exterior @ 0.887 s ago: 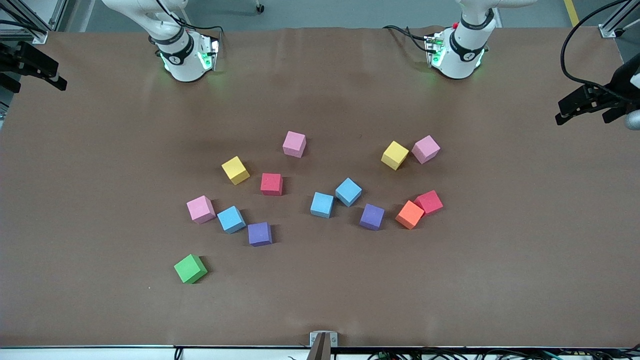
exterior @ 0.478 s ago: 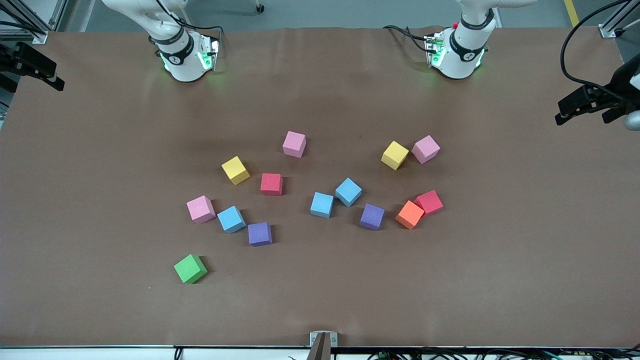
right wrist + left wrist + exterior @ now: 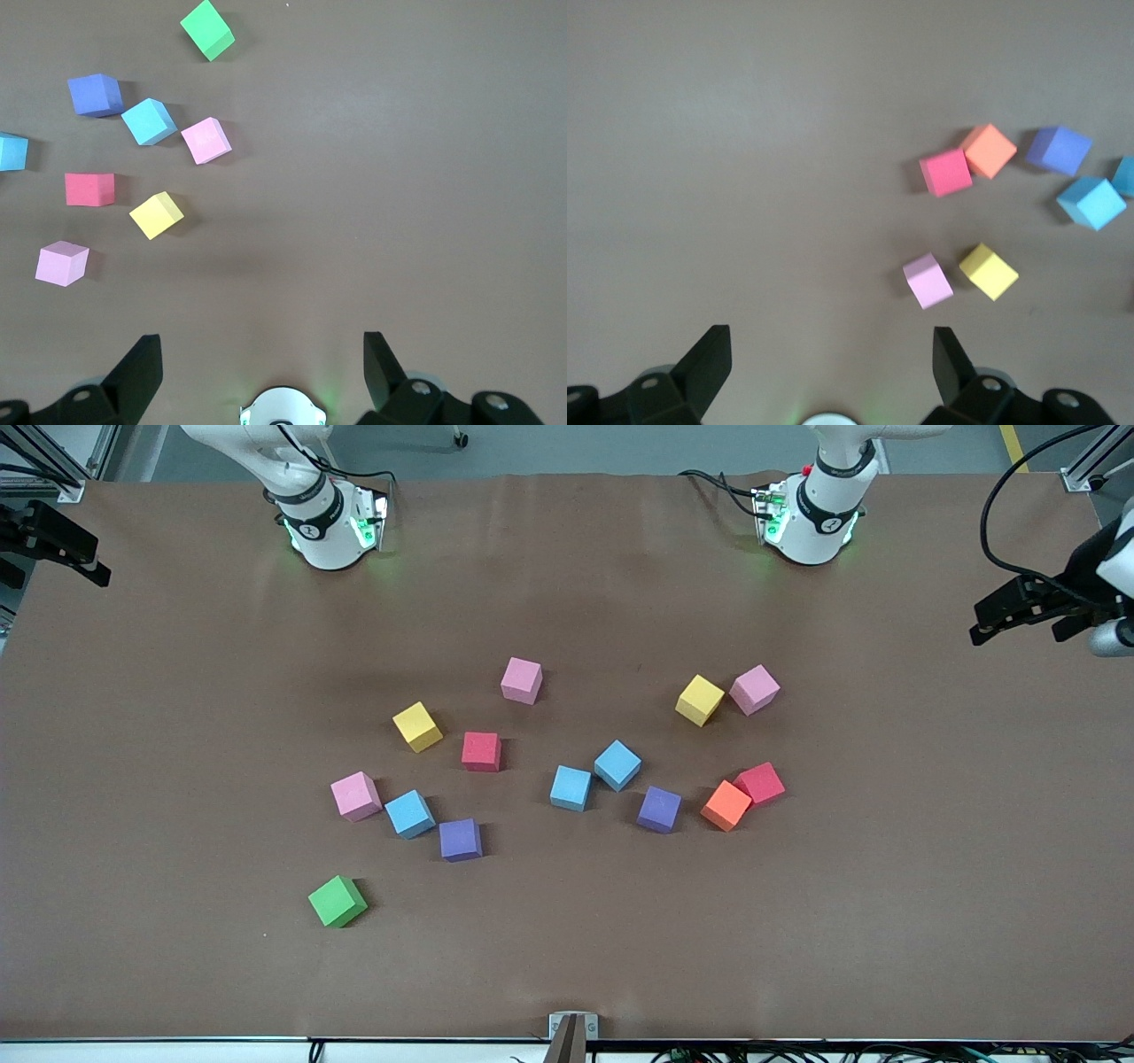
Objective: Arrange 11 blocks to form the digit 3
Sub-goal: 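Move the right gripper and the left gripper toward two pink cubes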
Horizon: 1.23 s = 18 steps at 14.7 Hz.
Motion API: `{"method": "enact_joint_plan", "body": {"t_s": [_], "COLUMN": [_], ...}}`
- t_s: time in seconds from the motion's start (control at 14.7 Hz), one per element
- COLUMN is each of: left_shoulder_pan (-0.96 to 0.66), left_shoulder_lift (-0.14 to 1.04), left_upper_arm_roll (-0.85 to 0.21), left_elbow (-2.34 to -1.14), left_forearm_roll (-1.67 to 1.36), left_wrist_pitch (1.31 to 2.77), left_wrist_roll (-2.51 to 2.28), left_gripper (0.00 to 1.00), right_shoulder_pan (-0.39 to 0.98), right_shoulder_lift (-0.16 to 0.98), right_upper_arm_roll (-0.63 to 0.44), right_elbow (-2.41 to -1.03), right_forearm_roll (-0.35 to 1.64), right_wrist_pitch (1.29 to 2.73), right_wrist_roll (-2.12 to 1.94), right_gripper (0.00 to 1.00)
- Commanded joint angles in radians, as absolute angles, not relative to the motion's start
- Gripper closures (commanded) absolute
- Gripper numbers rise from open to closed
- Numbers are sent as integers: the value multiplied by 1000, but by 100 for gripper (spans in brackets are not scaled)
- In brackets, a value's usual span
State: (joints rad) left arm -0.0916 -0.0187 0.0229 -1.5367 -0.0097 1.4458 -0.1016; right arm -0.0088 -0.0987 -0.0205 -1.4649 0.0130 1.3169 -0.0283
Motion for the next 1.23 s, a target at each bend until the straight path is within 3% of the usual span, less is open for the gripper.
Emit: {"method": "enact_joint_plan", "body": {"t_s": [0.0,0.41,0.82,1.16], "left_shoulder_pan": [-113,-110,-110,-109], "left_shoulder_lift": [2,-14,-91,-95], "left_upper_arm_roll": [18,-89,-162,-250], "left_elbow": [-1566,-1803,-2084,-2307], "left_forearm_roll": [-37,-57,-55,-57], "left_wrist_pitch": [1414,1553,1813,2118], "left_wrist_roll": [-135,-450,-607,-790], "left_gripper": [0,0,0,0], "right_shoulder_pan": [-14,-75,3,210], "right_shoulder_lift": [-95,158,166,163], "right_upper_arm_roll": [-26,-28,-23,-20], "right_elbow": [-1483,-1468,-1526,-1653], "right_forearm_roll": [-3,-29,35,97], "right_wrist_pitch": [1328,1408,1482,1623], "right_wrist_roll": [-28,-32,150,478], "right_gripper": [0,0,0,0]}}
